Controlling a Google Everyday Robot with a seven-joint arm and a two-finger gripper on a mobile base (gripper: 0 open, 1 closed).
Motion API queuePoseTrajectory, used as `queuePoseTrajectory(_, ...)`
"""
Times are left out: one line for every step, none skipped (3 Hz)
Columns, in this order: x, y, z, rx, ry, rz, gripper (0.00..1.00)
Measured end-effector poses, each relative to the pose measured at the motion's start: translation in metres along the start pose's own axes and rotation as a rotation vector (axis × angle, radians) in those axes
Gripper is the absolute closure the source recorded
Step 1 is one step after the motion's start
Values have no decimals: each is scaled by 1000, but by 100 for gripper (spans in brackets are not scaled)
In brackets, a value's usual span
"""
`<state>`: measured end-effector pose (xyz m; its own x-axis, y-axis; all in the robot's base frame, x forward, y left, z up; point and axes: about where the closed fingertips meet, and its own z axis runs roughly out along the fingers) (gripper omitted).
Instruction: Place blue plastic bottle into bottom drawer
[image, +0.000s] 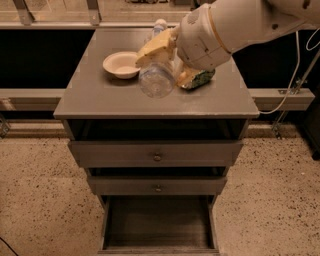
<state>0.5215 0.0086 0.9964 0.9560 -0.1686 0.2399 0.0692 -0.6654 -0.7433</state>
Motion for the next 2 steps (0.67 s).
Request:
queuePoseTrajectory(0,0,0,-1,-1,0,100)
queuePoseTrajectory(-17,4,9,58,-28,83,100)
